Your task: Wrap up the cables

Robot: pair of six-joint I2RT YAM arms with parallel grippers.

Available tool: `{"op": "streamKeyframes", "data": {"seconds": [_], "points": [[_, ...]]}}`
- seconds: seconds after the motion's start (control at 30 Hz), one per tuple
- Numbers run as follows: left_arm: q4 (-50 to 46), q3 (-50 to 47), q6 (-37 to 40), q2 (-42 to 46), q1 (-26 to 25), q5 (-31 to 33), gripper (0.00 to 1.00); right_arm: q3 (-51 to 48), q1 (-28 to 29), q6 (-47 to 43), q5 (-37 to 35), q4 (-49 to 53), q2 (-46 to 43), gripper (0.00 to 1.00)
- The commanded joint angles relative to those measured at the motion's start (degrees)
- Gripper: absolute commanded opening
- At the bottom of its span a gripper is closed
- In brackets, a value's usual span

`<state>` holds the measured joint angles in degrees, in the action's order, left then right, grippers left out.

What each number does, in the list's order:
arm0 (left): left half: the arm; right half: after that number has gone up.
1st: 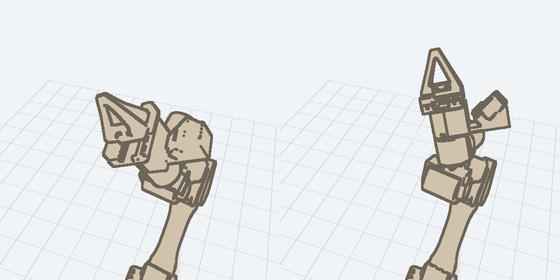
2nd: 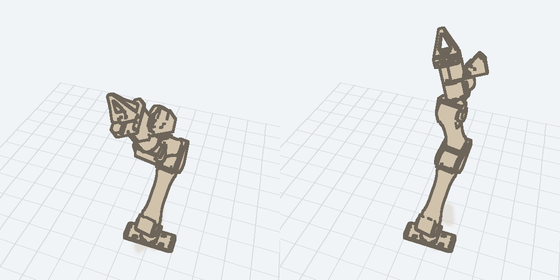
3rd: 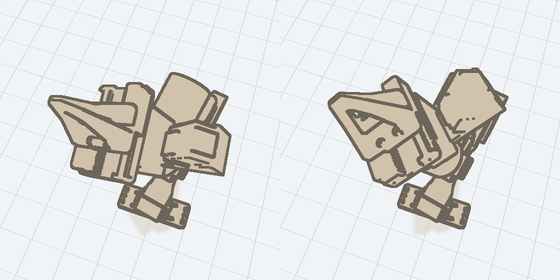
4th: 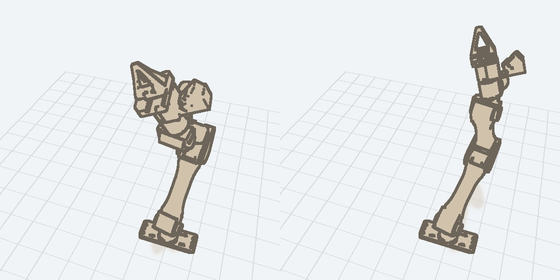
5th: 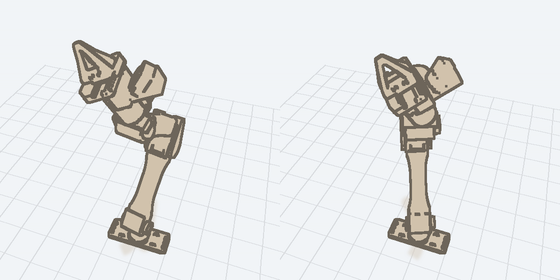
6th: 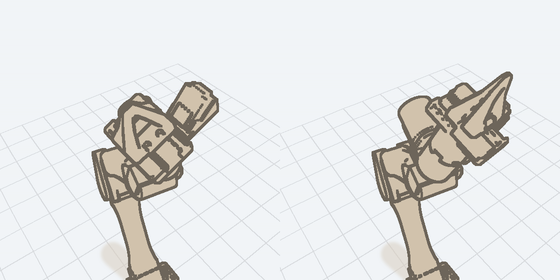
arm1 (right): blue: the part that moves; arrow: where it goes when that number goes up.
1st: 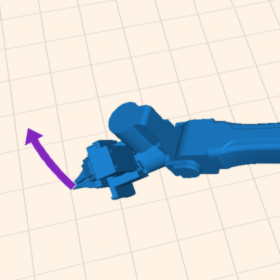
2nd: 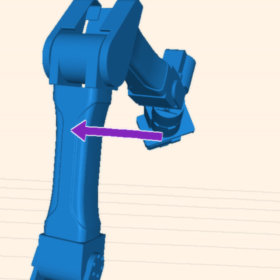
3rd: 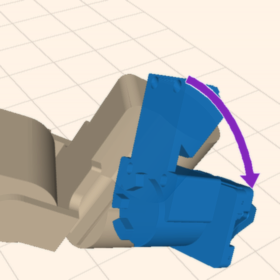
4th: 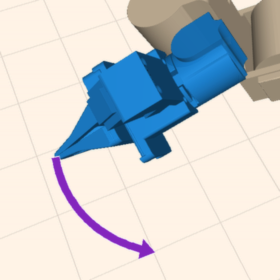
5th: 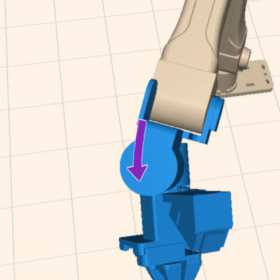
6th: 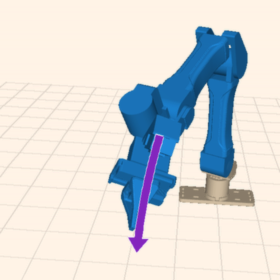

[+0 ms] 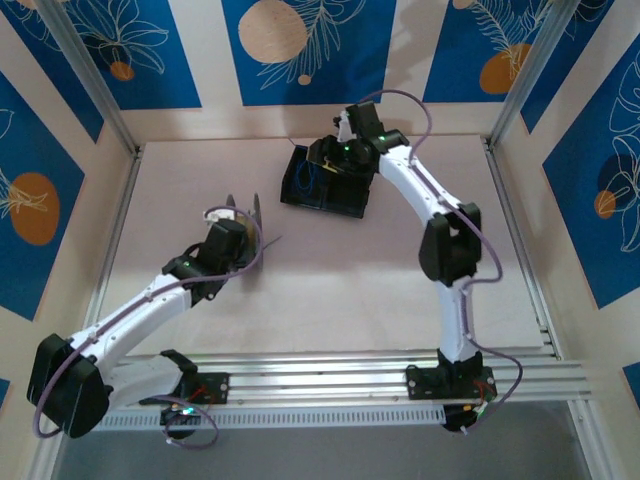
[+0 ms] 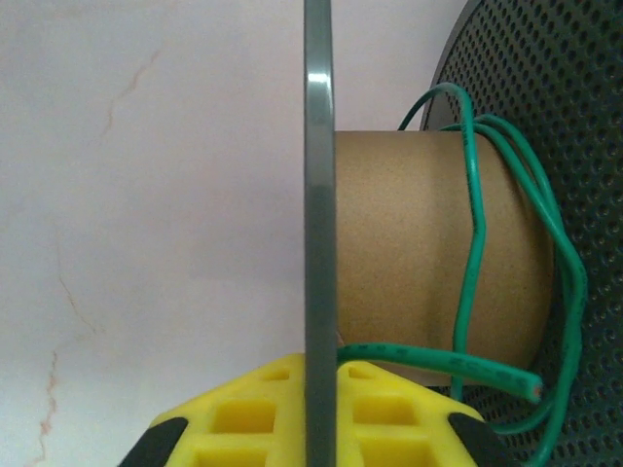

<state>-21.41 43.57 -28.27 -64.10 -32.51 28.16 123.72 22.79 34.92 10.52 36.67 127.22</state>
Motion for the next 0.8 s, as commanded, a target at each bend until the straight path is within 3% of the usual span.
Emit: {"op": "streamKeyframes", "data": {"seconds": [0.0, 0.1, 0.3, 0.47, 0.77], "points": [[-1.0, 3.6, -5.3, -1.4, 0.5, -0.9, 0.22, 12.7, -0.6, -4.8, -3.2, 10.1, 9.4, 0.43], [-2.4, 5.0, -6.0, -3.0, 0.6, -1.6, 0.4, 22.6, -1.6, -5.3, -3.5, 12.6, 16.7, 0.35], [-4.3, 6.4, -6.3, -3.3, 0.6, -2.6, 0.72, 25.0, -3.9, -4.3, -0.8, 8.4, 21.8, 0.25], [-5.1, 7.0, -5.5, -2.5, 1.0, -2.2, 0.79, 25.1, -4.0, -5.4, 1.2, 5.6, 23.7, 0.26], [-4.7, 8.1, -4.4, -2.6, 2.2, -4.9, 0.8, 28.0, -3.0, -4.8, 0.5, 1.5, 27.0, 0.31]]}}
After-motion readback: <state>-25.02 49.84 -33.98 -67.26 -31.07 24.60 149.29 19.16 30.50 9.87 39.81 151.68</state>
